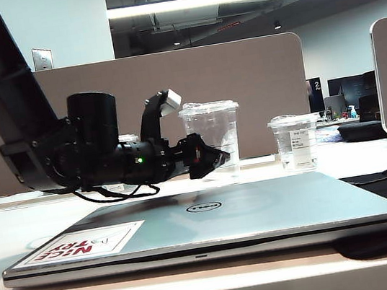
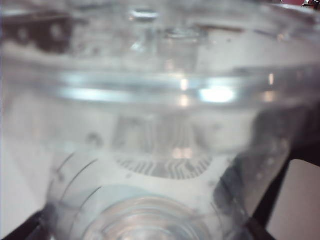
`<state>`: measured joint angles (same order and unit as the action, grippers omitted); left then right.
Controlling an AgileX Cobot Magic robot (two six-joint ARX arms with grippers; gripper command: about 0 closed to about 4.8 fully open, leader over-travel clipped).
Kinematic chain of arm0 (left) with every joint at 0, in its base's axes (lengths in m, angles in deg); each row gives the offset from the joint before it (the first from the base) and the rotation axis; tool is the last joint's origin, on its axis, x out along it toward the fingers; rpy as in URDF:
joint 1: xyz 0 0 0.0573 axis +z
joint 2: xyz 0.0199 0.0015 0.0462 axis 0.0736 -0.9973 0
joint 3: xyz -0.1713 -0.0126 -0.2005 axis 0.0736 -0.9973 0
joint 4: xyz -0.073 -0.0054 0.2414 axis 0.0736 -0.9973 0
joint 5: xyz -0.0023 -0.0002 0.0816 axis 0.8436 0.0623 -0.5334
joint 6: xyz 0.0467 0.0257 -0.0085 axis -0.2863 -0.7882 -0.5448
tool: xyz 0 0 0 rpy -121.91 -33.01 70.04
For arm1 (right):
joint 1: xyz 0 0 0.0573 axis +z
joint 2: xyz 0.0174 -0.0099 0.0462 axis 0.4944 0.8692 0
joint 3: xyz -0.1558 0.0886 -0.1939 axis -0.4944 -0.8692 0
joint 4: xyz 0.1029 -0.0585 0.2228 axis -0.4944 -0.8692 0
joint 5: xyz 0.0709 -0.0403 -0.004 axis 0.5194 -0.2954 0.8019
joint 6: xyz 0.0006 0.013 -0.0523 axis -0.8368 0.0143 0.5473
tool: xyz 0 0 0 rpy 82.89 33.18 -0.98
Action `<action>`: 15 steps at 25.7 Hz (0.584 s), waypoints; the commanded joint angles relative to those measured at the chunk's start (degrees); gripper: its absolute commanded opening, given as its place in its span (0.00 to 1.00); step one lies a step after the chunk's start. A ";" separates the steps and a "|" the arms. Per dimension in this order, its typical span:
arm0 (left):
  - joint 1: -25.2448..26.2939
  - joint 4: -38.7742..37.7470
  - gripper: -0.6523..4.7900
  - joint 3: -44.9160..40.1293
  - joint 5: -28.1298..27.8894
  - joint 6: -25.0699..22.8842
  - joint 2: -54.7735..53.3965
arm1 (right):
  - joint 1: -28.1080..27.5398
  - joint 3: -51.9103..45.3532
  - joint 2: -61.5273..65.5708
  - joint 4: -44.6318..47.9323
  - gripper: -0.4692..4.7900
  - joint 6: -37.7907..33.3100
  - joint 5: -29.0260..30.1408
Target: Pick up the coffee cup on the middle and place it on the left side of the laptop.
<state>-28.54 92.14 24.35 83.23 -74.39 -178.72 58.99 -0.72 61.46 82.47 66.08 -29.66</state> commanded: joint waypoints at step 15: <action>-2.38 -4.09 1.00 7.91 -0.11 0.42 -2.23 | -0.02 -0.22 0.28 1.01 0.08 0.00 -0.11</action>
<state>-30.72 87.28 32.13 83.10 -73.52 -181.08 58.99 -0.72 61.77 82.47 66.08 -29.66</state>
